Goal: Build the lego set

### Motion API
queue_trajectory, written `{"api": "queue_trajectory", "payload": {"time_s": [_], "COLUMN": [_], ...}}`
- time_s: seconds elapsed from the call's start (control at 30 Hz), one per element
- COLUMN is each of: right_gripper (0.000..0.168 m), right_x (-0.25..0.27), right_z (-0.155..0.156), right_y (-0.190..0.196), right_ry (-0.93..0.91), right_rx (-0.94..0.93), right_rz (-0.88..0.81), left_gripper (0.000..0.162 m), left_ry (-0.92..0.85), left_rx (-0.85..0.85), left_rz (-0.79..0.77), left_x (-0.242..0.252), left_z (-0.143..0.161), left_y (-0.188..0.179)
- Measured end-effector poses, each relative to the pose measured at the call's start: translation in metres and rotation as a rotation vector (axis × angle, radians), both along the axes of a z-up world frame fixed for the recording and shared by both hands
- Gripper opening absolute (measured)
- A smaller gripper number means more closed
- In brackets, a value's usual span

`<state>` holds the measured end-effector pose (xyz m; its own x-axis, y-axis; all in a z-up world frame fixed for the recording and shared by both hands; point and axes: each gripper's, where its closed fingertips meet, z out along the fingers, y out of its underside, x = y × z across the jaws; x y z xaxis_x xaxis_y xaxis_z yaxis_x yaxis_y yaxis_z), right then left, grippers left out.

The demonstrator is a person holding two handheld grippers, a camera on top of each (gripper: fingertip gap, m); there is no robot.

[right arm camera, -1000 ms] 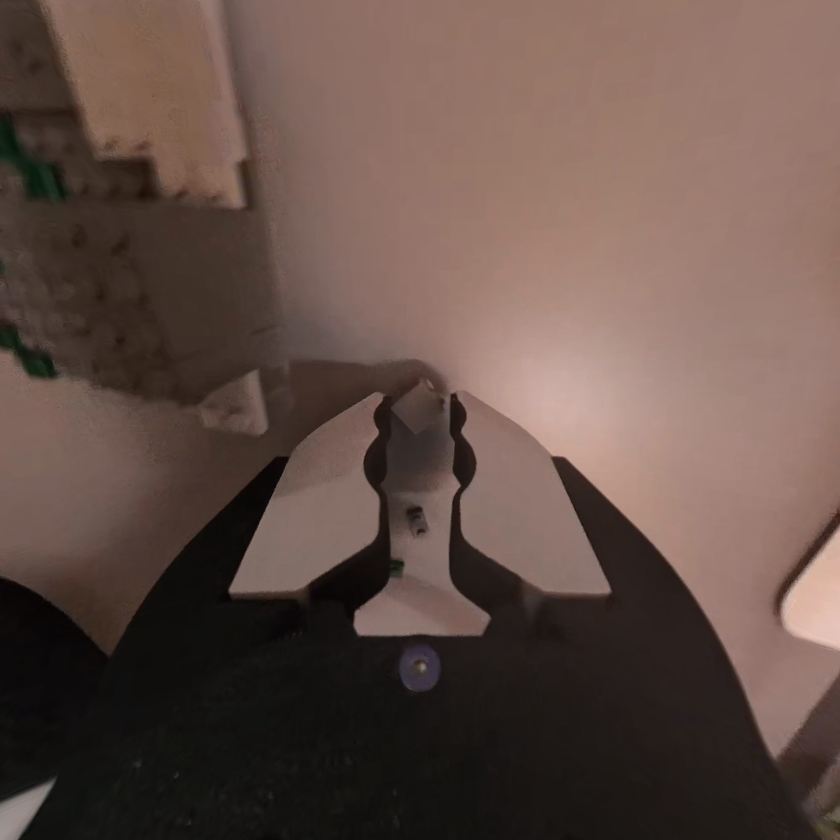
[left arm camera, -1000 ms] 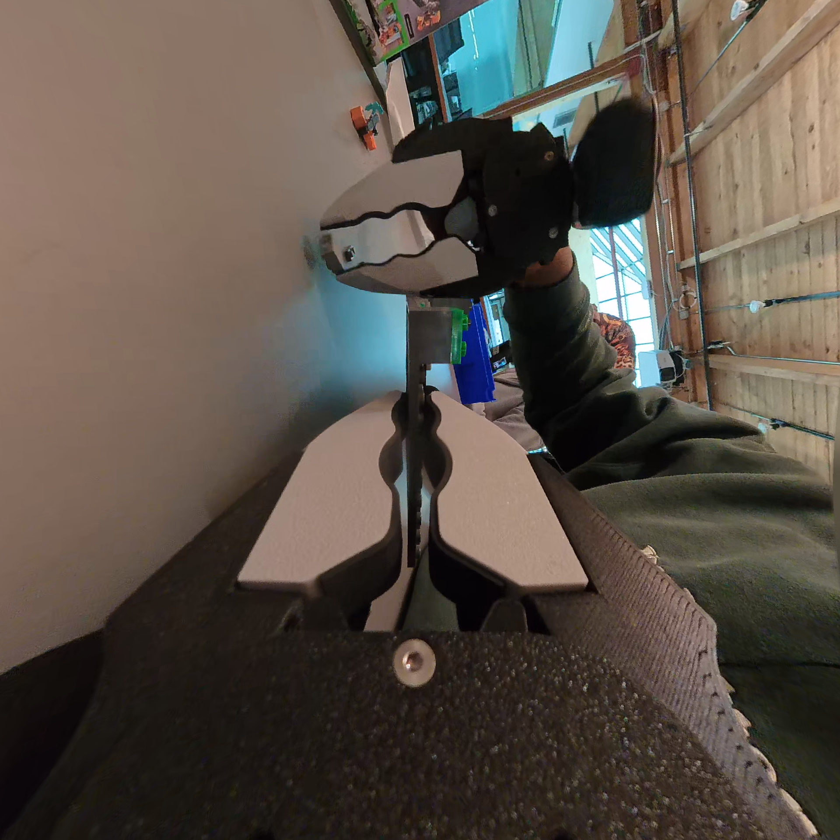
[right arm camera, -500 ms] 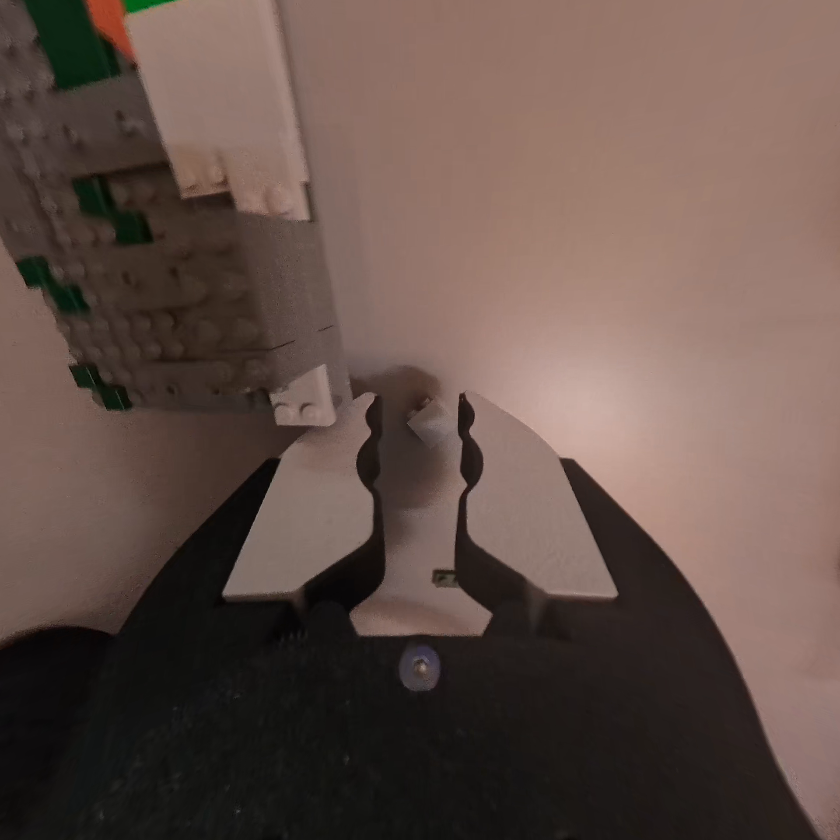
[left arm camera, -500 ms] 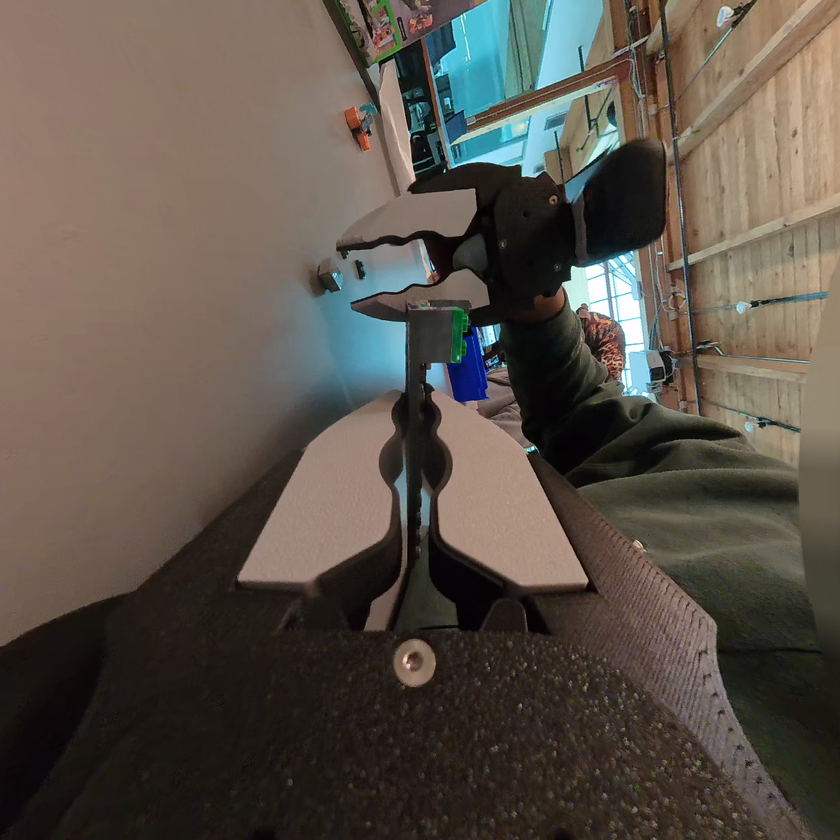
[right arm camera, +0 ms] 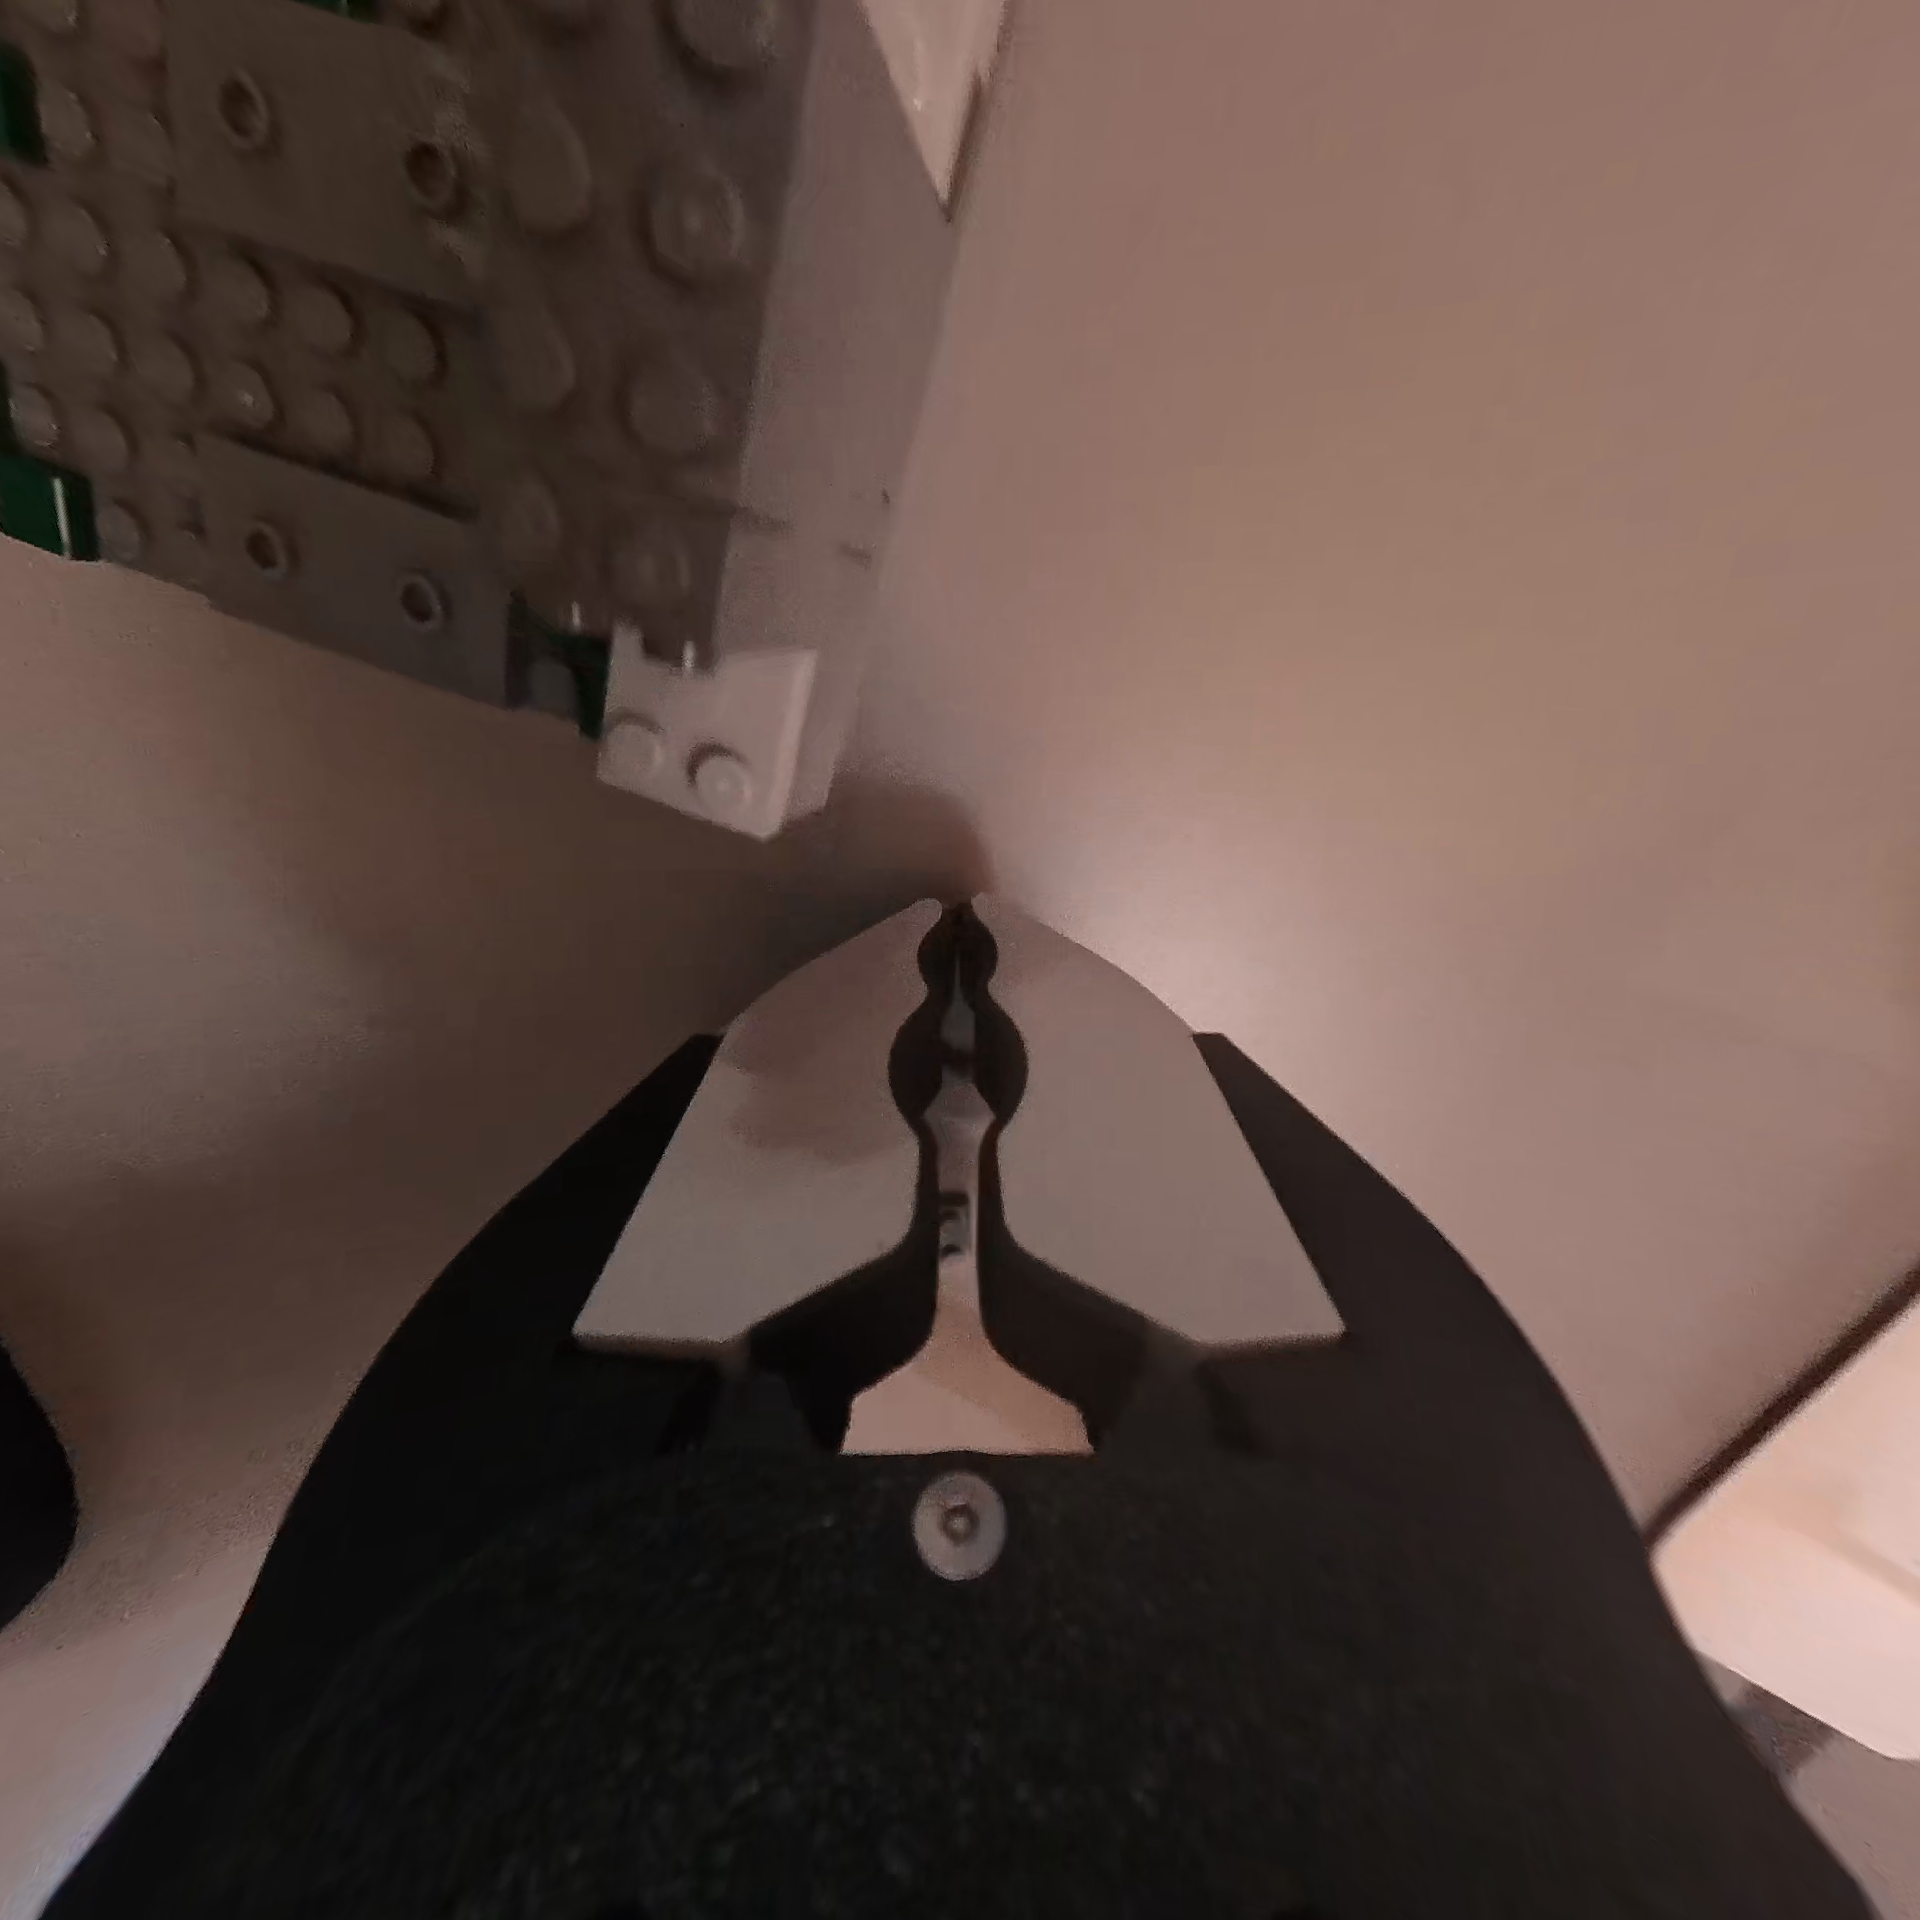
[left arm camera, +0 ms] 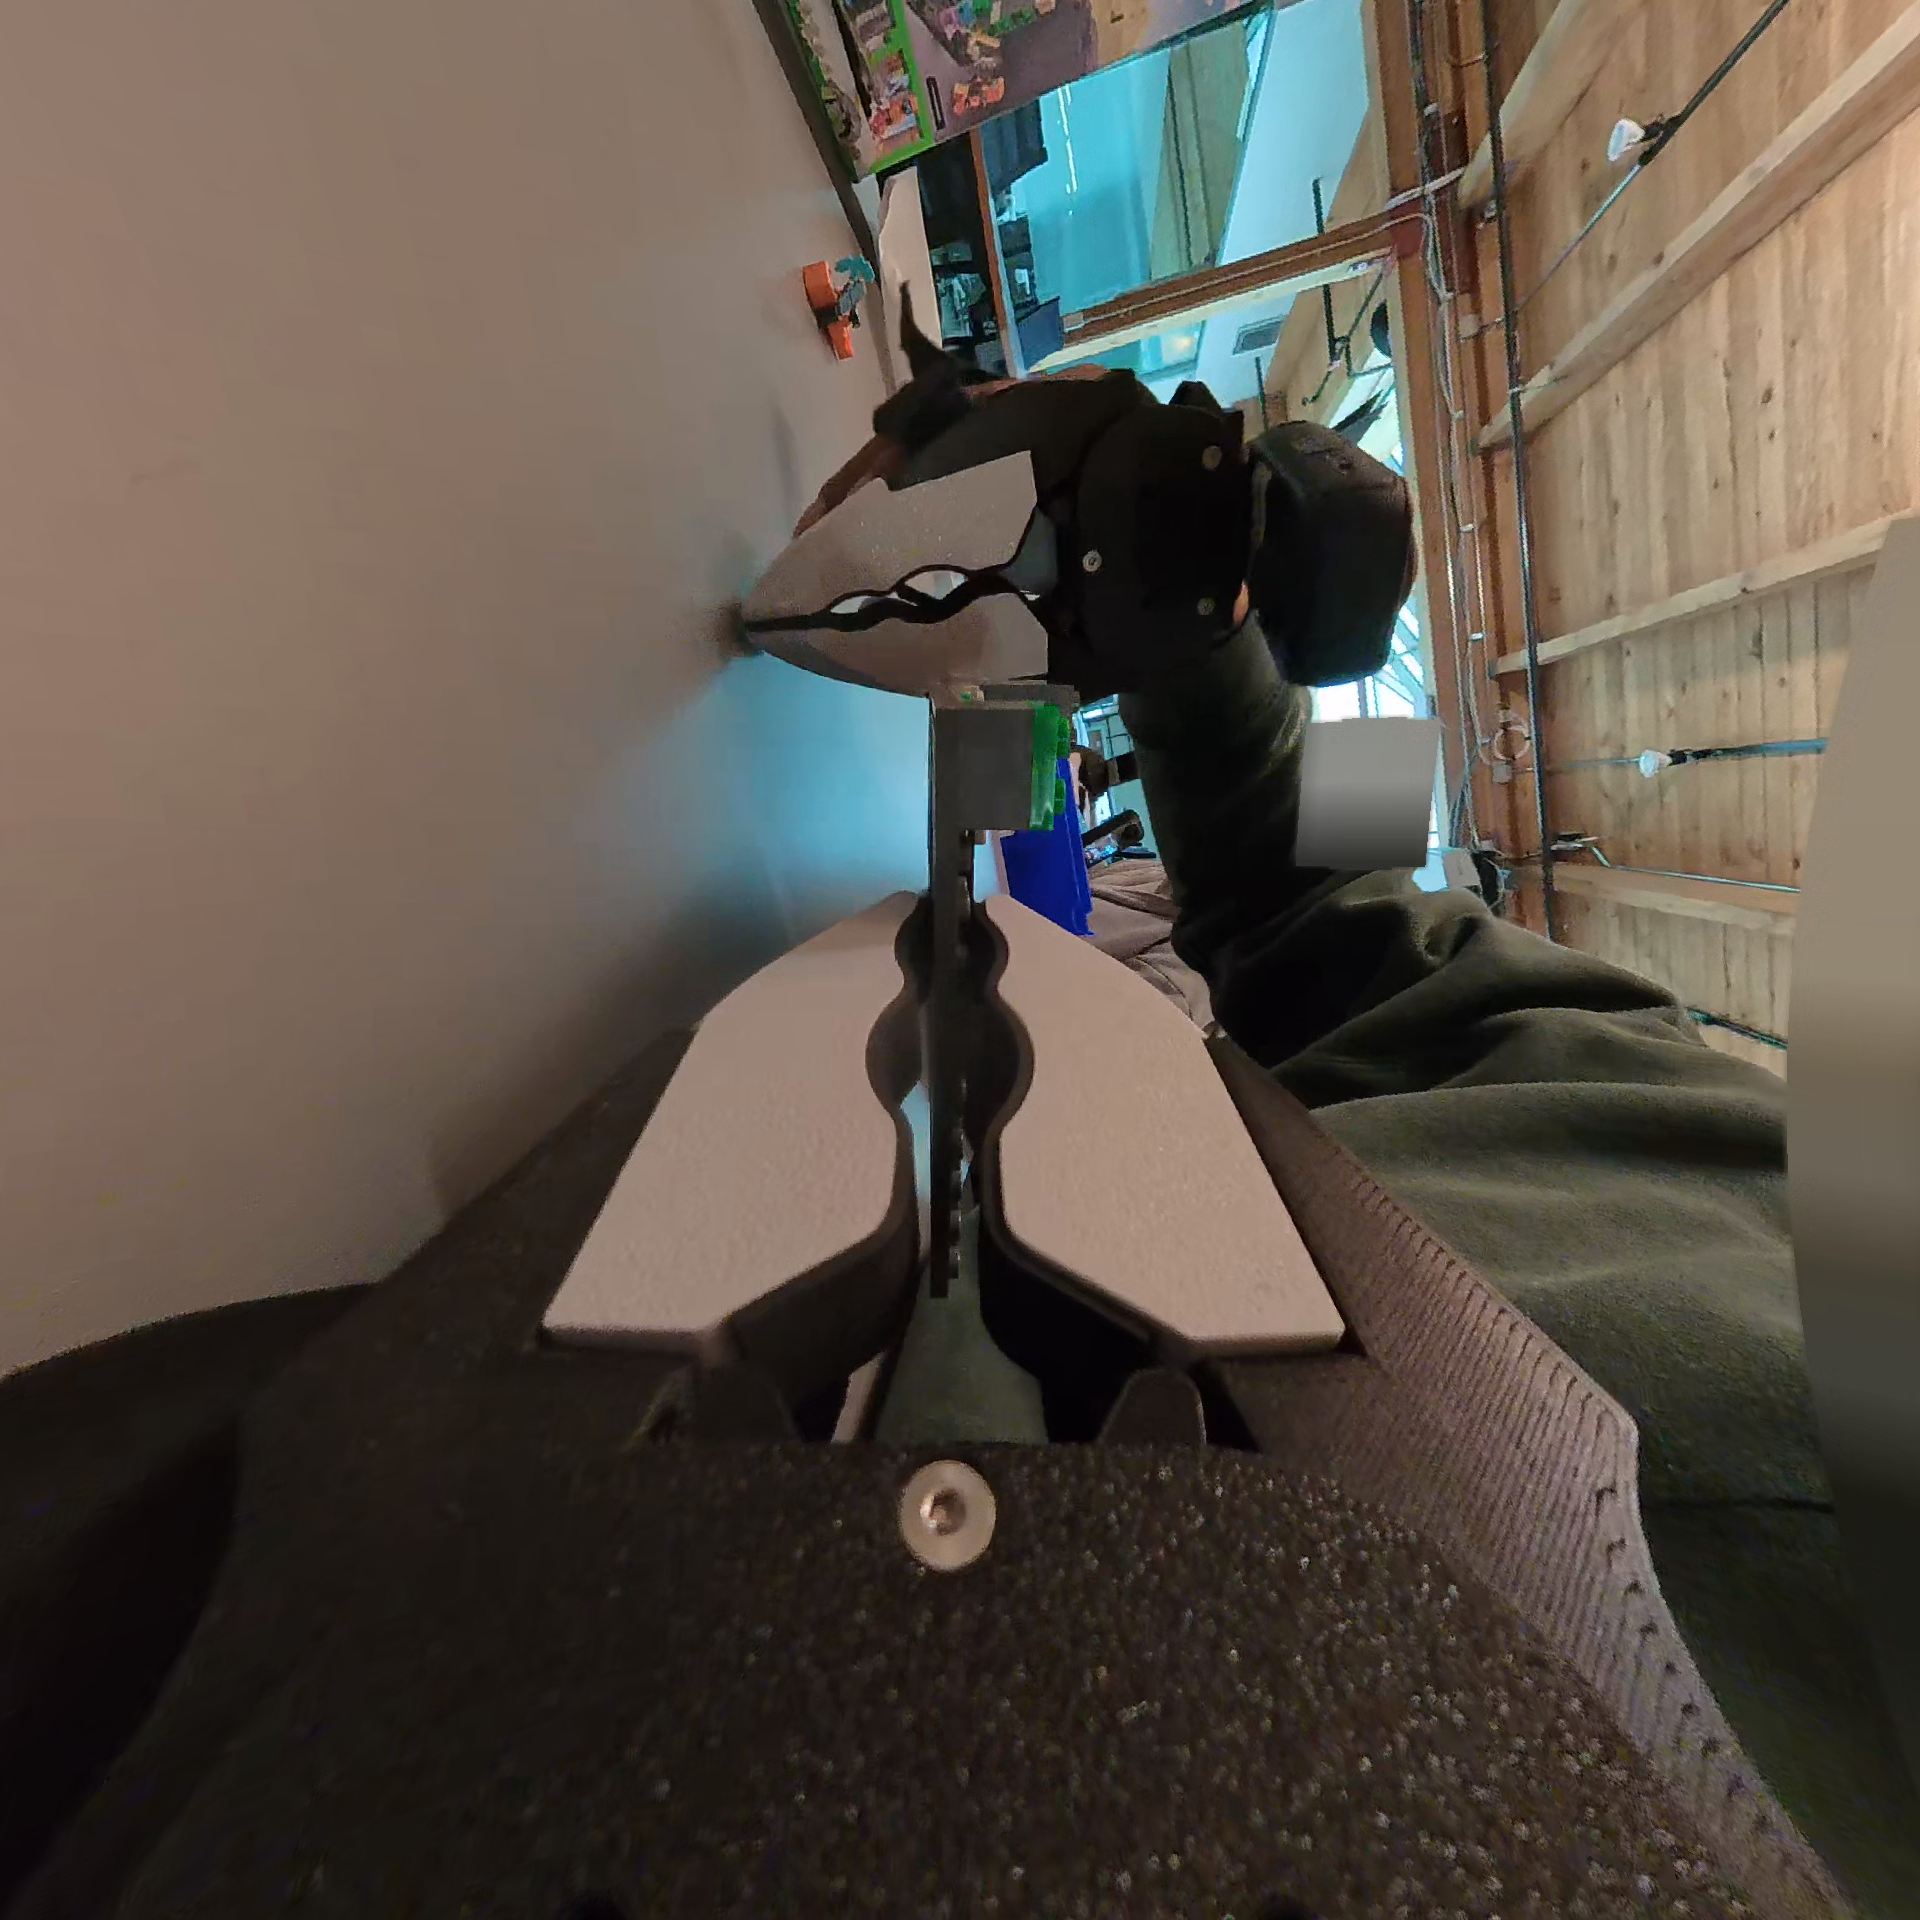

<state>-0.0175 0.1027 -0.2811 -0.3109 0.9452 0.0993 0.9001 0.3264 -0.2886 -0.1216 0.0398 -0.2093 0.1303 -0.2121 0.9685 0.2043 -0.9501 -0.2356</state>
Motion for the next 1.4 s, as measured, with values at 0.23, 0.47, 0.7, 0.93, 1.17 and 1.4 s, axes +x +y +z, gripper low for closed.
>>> {"api": "queue_trajectory", "payload": {"time_s": [0.23,0.47,0.7,0.93,1.17,1.4], "right_gripper": [0.006,0.023,0.023,0.028,0.027,0.018], "right_x": [0.009,0.048,0.047,0.041,0.038,0.031], "right_z": [0.029,0.039,0.013,0.011,0.001,0.011], "right_y": [-0.002,-0.004,-0.007,-0.006,-0.004,-0.001], "right_ry": [0.24,0.127,0.039,0.031,-0.01,0.127], "right_rx": [-0.054,0.049,-0.07,-0.21,-0.198,-0.097], "right_rz": [-0.123,-0.061,-0.223,-0.71,-0.792,-0.589], "left_gripper": [0.006,0.006,0.006,0.006,0.006,0.006], "left_ry": [0.011,0.025,0.03,0.024,0.044,0.04], "left_rx": [-0.005,0.006,0.009,-0.017,0.002,-0.011], "left_rz": [-0.017,-0.032,-0.024,-0.015,-0.005,0.018], "left_x": [0.005,0.015,0.021,0.019,0.021,0.018], "left_z": [-0.001,-0.002,-0.002,-0.005,-0.007,-0.008], "left_y": [0.002,-0.001,-0.001,0.001,0.004,0.007]}}
